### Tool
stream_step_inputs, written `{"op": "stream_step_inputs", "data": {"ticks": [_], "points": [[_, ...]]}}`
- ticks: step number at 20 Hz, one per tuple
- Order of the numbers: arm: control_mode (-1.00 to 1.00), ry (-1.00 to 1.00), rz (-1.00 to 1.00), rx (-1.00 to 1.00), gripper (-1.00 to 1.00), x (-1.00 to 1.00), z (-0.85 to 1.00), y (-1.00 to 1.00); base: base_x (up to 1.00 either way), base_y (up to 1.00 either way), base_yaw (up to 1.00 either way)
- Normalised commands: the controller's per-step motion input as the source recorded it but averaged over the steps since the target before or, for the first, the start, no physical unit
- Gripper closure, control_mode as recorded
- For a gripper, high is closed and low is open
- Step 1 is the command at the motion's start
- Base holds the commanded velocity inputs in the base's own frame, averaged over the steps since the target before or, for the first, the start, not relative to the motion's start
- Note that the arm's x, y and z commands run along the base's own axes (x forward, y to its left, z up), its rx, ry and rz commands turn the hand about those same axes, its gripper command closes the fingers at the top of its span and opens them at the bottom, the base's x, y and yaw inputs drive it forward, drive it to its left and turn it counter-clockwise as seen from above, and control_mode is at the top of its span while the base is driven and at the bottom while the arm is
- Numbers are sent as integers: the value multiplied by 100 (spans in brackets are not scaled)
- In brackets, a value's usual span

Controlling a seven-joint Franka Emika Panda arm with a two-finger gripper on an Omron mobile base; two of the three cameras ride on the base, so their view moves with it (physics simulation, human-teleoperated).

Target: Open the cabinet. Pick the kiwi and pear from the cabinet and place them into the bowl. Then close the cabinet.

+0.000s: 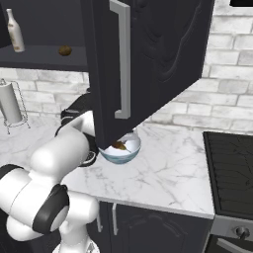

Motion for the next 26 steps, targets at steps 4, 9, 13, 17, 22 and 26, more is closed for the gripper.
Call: {"op": "stream_step_inputs", "data": {"ticks": [4, 9, 13, 17, 22, 26], "points": [[-100, 0, 0, 2, 100, 15, -1, 0, 0, 0, 0], [-100, 0, 0, 1, -100, 0, 0, 4, 0, 0, 0], [-100, -3, 0, 0, -100, -5, 8, 0, 0, 0, 0], [-100, -5, 0, 0, -100, -21, 21, 1, 0, 0, 0], [-100, -1, 0, 0, -100, -25, 16, 0, 0, 0, 0], [-100, -2, 0, -1, -100, -36, 46, 0, 0, 0, 0]]}}
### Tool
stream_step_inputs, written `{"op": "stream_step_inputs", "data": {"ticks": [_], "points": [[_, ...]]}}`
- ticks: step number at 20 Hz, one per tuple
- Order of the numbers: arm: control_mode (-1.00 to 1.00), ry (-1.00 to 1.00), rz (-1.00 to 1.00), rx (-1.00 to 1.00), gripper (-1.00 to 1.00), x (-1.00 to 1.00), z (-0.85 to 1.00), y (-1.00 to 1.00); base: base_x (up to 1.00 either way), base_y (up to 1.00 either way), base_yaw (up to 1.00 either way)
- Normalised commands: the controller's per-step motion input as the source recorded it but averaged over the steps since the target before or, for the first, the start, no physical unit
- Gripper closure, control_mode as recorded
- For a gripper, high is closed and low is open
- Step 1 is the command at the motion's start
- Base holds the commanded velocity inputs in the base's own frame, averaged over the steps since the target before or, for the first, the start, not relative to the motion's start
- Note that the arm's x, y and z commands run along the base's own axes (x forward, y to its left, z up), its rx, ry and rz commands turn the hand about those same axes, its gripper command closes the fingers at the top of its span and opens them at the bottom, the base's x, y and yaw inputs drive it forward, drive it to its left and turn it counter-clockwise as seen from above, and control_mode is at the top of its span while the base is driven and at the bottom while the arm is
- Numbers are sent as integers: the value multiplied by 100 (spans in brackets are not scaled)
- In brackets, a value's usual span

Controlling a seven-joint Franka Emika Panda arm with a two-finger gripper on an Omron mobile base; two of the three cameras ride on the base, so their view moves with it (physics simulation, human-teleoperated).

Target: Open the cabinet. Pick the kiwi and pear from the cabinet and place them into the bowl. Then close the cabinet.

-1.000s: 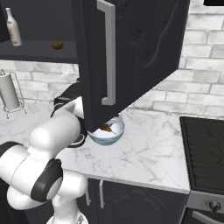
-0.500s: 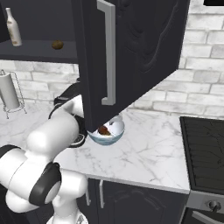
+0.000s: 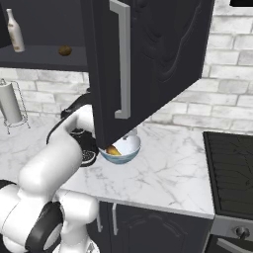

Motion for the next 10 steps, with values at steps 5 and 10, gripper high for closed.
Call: {"op": "stream_step_inputs", "data": {"ticks": [5, 10], "points": [[-100, -8, 0, -4, -100, -60, 66, 0, 0, 0, 0], [-100, -10, 0, -5, -100, -57, 53, 1, 0, 0, 0]]}}
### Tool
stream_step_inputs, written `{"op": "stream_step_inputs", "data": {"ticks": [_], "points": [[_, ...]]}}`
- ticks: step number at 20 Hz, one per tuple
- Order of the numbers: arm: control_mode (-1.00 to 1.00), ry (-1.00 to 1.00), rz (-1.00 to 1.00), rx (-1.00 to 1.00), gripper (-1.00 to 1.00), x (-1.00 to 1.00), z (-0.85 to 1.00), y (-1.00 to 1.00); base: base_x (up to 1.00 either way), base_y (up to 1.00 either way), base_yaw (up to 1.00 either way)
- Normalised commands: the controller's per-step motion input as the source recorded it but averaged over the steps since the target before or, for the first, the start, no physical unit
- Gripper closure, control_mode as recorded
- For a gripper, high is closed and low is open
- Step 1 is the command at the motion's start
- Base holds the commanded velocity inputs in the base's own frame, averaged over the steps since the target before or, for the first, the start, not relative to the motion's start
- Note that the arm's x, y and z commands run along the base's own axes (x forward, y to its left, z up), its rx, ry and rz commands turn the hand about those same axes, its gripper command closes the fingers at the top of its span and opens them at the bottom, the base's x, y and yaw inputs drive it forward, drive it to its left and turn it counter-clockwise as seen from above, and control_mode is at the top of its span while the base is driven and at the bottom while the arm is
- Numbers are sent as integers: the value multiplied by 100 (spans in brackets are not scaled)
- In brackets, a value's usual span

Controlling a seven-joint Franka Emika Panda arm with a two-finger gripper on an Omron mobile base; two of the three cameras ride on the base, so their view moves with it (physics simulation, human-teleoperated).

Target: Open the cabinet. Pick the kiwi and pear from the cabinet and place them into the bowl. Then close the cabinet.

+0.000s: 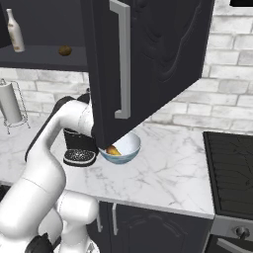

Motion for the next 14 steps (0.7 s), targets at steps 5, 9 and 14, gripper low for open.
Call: {"op": "stream_step_inputs", "data": {"ticks": [5, 9, 14], "points": [[-100, -17, 0, -3, -100, -41, 54, 18, 0, 0, 0], [-100, -15, 0, -2, -100, -8, 64, 27, 0, 0, 0], [-100, -13, 0, -1, -100, 0, 60, 29, 0, 0, 0]]}}
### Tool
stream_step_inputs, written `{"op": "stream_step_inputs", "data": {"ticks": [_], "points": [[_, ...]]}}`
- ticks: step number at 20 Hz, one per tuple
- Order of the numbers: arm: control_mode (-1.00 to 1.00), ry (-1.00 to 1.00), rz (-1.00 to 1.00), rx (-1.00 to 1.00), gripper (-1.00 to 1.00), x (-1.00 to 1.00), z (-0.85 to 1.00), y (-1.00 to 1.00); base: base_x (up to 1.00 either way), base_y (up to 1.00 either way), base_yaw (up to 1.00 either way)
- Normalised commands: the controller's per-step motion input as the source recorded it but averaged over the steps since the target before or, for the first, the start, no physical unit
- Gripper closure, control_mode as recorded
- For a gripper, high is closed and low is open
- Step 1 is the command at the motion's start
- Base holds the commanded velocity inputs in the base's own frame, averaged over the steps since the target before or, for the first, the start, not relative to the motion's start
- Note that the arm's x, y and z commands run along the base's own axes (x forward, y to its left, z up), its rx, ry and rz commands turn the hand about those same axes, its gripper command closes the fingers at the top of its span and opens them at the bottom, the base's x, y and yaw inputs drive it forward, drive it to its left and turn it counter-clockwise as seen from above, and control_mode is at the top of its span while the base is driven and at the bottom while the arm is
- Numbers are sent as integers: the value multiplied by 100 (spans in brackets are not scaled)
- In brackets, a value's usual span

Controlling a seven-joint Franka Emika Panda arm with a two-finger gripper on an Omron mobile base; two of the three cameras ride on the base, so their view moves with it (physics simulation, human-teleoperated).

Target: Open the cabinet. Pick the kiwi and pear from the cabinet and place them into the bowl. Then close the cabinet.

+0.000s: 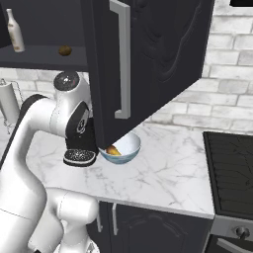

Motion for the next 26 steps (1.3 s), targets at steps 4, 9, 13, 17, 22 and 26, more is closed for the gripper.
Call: {"op": "stream_step_inputs", "data": {"ticks": [4, 9, 13, 17, 22, 26], "points": [[-100, -13, 0, 0, -100, 0, 59, 28, 0, 0, 0], [-100, -11, 0, 0, -100, 0, 59, 26, 0, 0, 0], [-100, -7, 0, 0, -100, 5, 58, 26, 0, 0, 0], [-100, -5, 0, 0, -100, 24, 39, 33, 0, 0, 0], [-100, -2, 0, 1, -100, 39, 13, 41, 0, 0, 0], [-100, -4, 0, 2, -100, 34, 18, 34, 0, 0, 0]]}}
